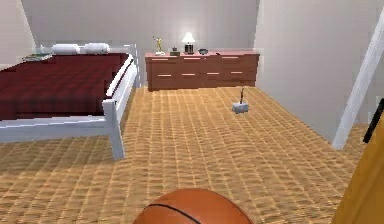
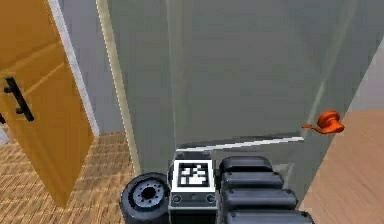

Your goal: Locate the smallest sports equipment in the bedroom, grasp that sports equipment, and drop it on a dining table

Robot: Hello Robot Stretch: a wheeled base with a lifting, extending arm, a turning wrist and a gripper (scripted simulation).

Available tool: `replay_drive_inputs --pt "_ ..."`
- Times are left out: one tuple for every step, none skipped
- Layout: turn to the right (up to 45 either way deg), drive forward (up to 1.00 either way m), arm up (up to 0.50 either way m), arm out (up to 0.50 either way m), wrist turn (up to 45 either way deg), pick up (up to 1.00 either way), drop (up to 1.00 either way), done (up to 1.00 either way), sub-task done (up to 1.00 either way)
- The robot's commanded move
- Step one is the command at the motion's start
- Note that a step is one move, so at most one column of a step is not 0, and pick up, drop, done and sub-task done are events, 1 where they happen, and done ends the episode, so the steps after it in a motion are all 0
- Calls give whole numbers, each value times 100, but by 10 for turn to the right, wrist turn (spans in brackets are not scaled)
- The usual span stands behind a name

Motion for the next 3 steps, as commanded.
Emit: replay_drive_inputs --pt "30 0 0 0 0 0 0 0 0" --pt "0 50 0 0 0 0 0 0 0" --pt "360 0 0 0 0 0 0 0 0"
